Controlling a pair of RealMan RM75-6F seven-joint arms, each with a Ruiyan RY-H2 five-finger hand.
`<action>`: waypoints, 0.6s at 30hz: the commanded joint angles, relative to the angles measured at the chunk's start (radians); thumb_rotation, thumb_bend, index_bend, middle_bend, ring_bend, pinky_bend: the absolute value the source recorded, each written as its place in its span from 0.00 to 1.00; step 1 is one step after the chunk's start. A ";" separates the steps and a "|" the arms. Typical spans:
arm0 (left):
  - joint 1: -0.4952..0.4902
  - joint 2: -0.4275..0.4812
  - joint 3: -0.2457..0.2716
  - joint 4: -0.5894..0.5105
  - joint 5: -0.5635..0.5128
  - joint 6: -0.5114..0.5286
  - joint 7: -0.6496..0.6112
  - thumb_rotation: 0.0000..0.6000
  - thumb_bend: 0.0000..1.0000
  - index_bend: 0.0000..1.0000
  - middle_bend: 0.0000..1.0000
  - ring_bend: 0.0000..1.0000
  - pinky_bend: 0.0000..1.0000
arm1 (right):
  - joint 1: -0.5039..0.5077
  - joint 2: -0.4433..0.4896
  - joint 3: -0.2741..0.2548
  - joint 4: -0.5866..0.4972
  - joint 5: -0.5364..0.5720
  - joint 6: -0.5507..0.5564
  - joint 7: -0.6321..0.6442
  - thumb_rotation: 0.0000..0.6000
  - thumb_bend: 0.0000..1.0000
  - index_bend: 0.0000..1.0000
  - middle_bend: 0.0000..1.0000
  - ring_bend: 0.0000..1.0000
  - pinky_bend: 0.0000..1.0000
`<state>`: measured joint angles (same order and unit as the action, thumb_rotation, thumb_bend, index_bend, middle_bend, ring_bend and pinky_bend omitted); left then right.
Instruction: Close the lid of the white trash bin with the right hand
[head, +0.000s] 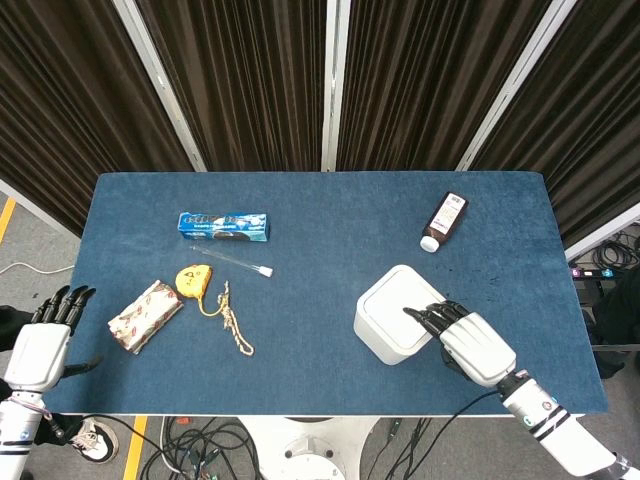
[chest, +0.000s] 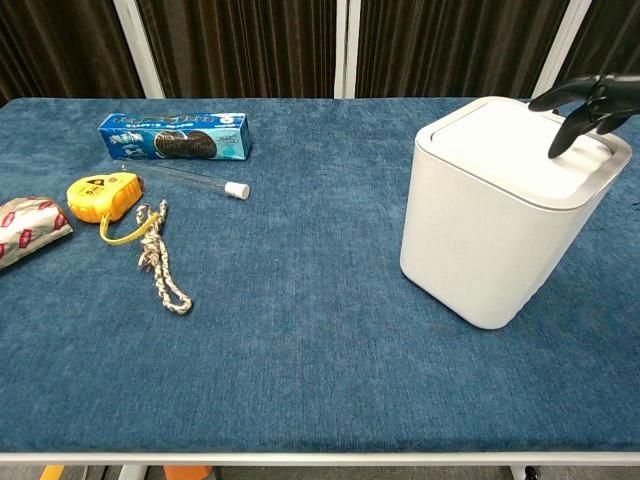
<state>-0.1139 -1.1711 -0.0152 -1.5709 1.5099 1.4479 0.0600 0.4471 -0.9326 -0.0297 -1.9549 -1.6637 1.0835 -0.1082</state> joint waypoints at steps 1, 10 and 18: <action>0.004 -0.002 0.002 0.003 0.002 0.005 -0.003 1.00 0.00 0.09 0.08 0.02 0.16 | -0.068 0.023 0.011 0.028 -0.051 0.162 0.055 1.00 1.00 0.07 0.26 0.18 0.22; 0.003 -0.007 0.000 0.004 0.004 0.006 -0.011 1.00 0.00 0.09 0.08 0.02 0.16 | -0.289 -0.114 -0.001 0.407 0.038 0.456 0.188 1.00 0.85 0.00 0.11 0.00 0.06; 0.002 -0.010 0.001 0.000 0.006 0.004 -0.006 1.00 0.00 0.09 0.08 0.02 0.16 | -0.356 -0.208 0.009 0.532 0.245 0.358 0.117 1.00 0.17 0.00 0.00 0.00 0.00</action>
<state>-0.1120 -1.1808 -0.0140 -1.5713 1.5158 1.4519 0.0540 0.1237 -1.0986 -0.0294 -1.4614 -1.4608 1.4580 0.0327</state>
